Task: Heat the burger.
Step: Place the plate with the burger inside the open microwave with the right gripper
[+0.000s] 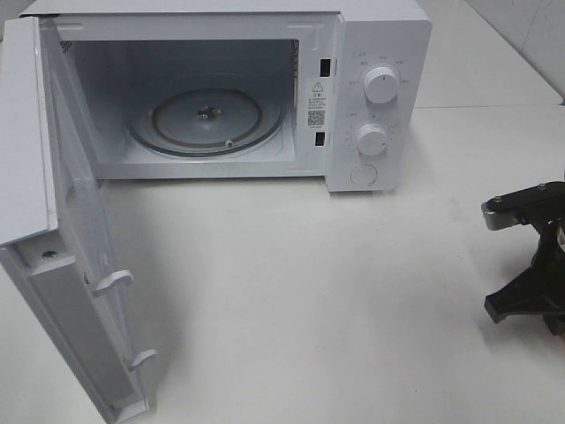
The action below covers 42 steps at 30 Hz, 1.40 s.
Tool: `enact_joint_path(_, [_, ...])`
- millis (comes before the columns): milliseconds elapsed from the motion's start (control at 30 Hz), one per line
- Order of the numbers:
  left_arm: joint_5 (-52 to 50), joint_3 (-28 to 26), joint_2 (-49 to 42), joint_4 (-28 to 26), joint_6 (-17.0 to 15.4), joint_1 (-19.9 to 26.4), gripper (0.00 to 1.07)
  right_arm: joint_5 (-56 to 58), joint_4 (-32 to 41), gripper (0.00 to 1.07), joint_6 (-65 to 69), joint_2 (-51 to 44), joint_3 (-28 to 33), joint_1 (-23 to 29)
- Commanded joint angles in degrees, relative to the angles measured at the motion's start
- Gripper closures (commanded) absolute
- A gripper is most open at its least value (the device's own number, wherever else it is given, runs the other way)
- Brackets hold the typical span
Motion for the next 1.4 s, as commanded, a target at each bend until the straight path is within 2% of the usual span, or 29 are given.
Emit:
enact_joint_path(33, [-0.8,0.17,-0.8,-0.46,-0.11,-0.29,0.07,3.84,-5.16,1.07,5.27,-0.34,0.23,3.61])
enact_joint_path(533, [-0.8,0.17,-0.8,-0.46,-0.11,-0.29,0.07,12.66,-11.63,1.07,14.38,-2.18,0.23,11.46])
enact_joint_path(833, [-0.8,0.17,-0.8,-0.46,-0.11,-0.29,0.07,15.93,-11.86,1.07,14.61,-7.1,0.23,14.67])
enact_joint_path(1400, [-0.8,0.17,-0.8,-0.46,-0.11,-0.29,0.07,23.55,-11.46,1.07,14.78,-13.52,0.23,25.32])
